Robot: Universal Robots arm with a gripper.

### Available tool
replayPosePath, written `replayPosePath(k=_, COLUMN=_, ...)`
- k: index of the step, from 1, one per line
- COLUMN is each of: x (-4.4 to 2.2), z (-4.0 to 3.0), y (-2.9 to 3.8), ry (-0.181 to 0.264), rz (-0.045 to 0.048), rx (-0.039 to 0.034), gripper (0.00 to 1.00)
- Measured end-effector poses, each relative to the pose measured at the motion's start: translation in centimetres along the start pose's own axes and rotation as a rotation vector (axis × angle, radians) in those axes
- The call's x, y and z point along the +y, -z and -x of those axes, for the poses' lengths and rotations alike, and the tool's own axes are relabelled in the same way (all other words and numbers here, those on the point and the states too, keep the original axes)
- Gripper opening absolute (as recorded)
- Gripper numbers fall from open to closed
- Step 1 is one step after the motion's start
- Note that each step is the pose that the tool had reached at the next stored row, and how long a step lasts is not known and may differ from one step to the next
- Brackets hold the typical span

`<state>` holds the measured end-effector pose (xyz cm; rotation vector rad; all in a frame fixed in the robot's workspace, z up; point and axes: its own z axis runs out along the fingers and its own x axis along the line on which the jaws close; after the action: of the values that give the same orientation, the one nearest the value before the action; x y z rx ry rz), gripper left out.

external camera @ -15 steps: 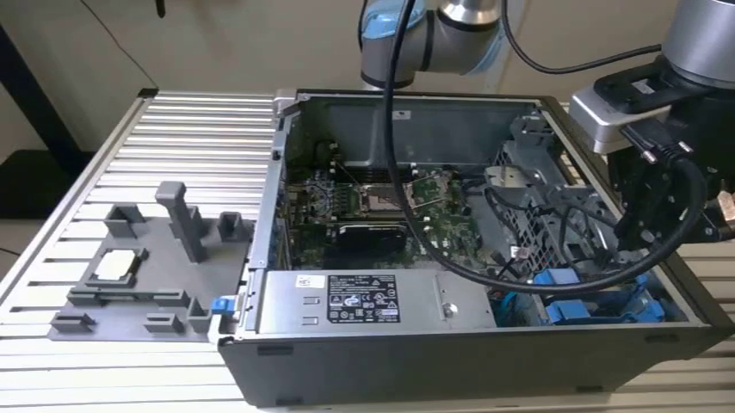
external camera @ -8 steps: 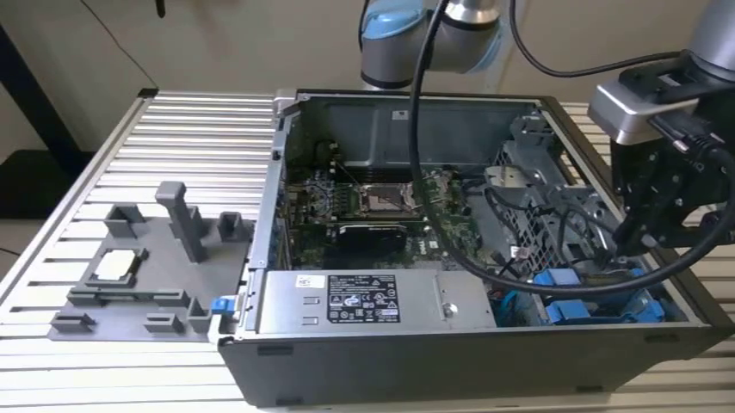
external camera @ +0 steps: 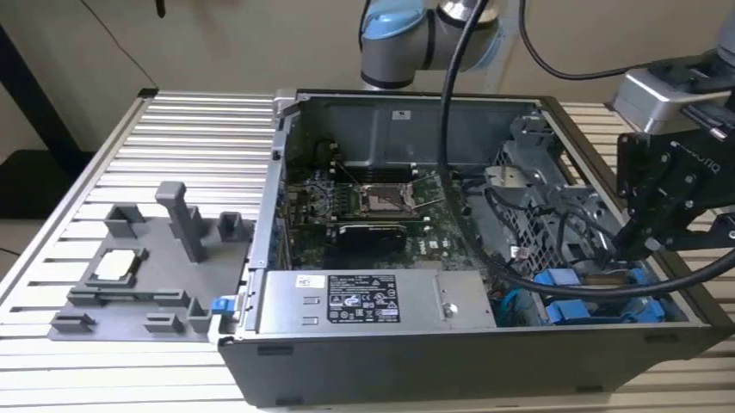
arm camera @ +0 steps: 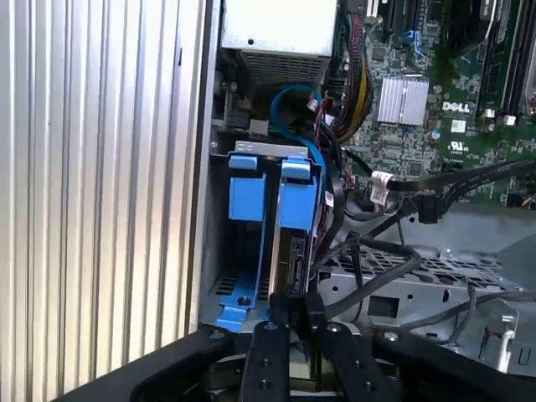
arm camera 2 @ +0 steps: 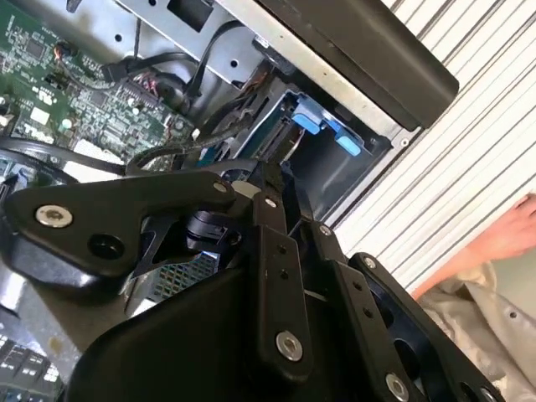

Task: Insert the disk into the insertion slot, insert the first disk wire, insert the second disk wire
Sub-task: 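Insert the first disk wire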

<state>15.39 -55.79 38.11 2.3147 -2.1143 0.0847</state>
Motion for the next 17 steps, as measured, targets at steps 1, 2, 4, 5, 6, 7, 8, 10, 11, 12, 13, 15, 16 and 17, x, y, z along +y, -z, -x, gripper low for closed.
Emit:
replayPosePath(k=1, x=-0.11, z=-0.01, y=-0.01, ry=0.0, rz=0.0076, rx=0.0013, gripper=0.19)
replayPosePath(k=2, x=-0.13, z=0.0, y=-0.01, ry=0.0, rz=0.0092, rx=0.0013, gripper=0.19)
replayPosePath(k=4, x=-0.13, z=-0.01, y=-0.01, ry=0.0, rz=0.0094, rx=0.0014, gripper=0.19)
replayPosePath(k=5, x=-0.13, z=-0.01, y=-0.01, ry=0.0, rz=0.0095, rx=0.0013, gripper=0.19)
replayPosePath(k=6, x=-0.13, z=-0.01, y=-0.01, ry=0.0, rz=0.0096, rx=0.0015, gripper=0.19)
replayPosePath(k=7, x=-0.13, z=-0.01, y=-0.02, ry=0.0, rz=0.0096, rx=0.0016, gripper=0.19)
replayPosePath(k=8, x=-0.13, z=-0.01, y=-0.04, ry=0.0, rz=0.0096, rx=0.0015, gripper=0.19)
replayPosePath(k=10, x=-0.14, z=-0.01, y=-0.08, ry=0.0, rz=0.0096, rx=0.0014, gripper=0.19)
replayPosePath(k=11, x=-0.14, z=-0.01, y=-0.1, ry=0.0, rz=0.0096, rx=0.0014, gripper=0.19)
replayPosePath(k=12, x=-0.15, z=-0.01, y=-0.13, ry=0.0, rz=0.0096, rx=0.0014, gripper=0.19)
replayPosePath(k=13, x=-0.18, z=-0.01, y=-0.16, ry=0.0, rz=0.0096, rx=0.0013, gripper=0.19)
replayPosePath(k=15, x=-0.25, z=-0.01, y=-0.26, ry=0.001, rz=0.01, rx=0.0011, gripper=0.19)
replayPosePath(k=16, x=-0.28, z=-0.01, y=-0.33, ry=0.0, rz=0.0102, rx=0.0011, gripper=0.19)
replayPosePath(k=17, x=-0.32, z=-0.01, y=-0.43, ry=0.001, rz=0.0105, rx=0.0013, gripper=0.19)
